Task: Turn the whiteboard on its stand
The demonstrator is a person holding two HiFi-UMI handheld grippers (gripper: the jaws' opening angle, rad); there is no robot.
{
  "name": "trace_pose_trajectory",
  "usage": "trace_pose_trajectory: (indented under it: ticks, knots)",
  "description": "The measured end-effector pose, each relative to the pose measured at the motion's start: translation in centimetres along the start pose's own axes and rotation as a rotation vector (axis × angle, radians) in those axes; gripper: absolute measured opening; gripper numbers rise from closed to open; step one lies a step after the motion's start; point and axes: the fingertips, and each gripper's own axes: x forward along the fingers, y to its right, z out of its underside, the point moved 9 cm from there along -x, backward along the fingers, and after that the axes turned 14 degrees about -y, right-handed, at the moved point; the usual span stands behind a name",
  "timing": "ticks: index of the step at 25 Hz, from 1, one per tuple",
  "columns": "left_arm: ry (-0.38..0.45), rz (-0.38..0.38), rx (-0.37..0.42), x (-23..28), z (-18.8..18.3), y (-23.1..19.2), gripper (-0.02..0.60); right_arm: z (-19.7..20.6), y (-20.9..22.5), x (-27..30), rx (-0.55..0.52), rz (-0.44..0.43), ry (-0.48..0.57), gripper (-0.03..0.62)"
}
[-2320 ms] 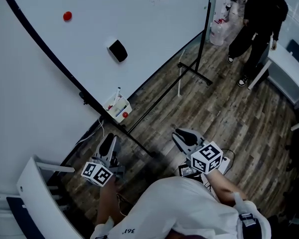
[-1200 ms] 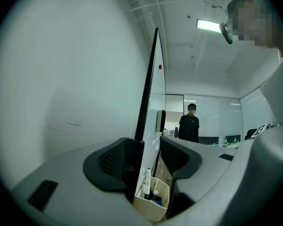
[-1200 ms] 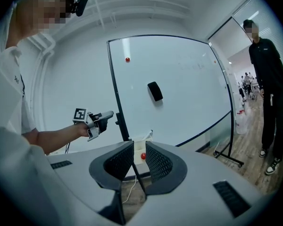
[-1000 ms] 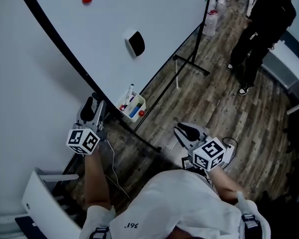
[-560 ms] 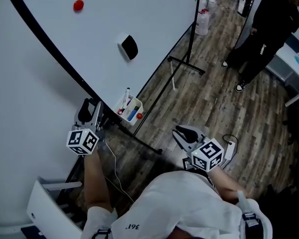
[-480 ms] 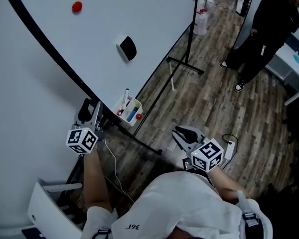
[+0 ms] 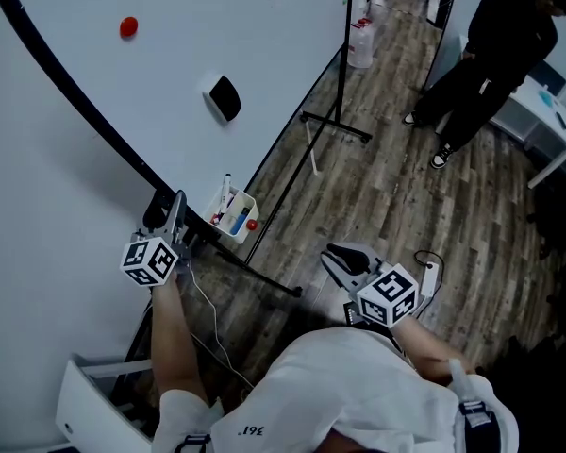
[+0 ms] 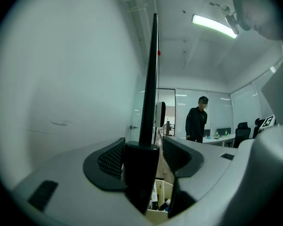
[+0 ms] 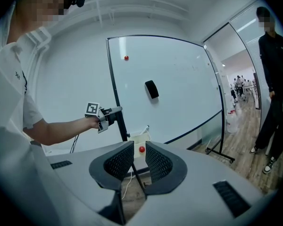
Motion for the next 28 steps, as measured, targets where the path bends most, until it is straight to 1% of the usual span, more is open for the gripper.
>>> trace_pose_trajectory:
  ticks: [2,6,13,19,22,28]
  knots:
    - [-0.001,0.003,0.006,0.0,0.0,-0.1,0.249,0.2,-0.2,-0.2,0.001,0.004,-0.004,0.077]
    - [0.022,0.002,-0.040,-0.2,0.0,-0.4,0.201,0.8,-0.7,-0.6,0.006,0.012,-0.015,0.077]
    - [0.016,-0.001,-0.056,-0.3,-0.2,-0.3,0.199,2.2,-1.5,-1.1,0.030,0.031,-0.030,0.077]
    - [0.004,-0.007,-0.069,-0.5,-0.5,0.1,0.199,2.8,-1.9,-1.4,0.049,0.028,-0.045,0.077]
    - [0.003,-0.016,-0.074,-0.5,-0.5,0.1,0.199,2.8,-1.3,-1.5,0.052,0.021,-0.048,0.077]
    - [0.012,-0.026,-0.087,-0.2,-0.3,0.1,0.199,2.3,0.8,-0.7,0.045,-0.020,-0.040,0.077]
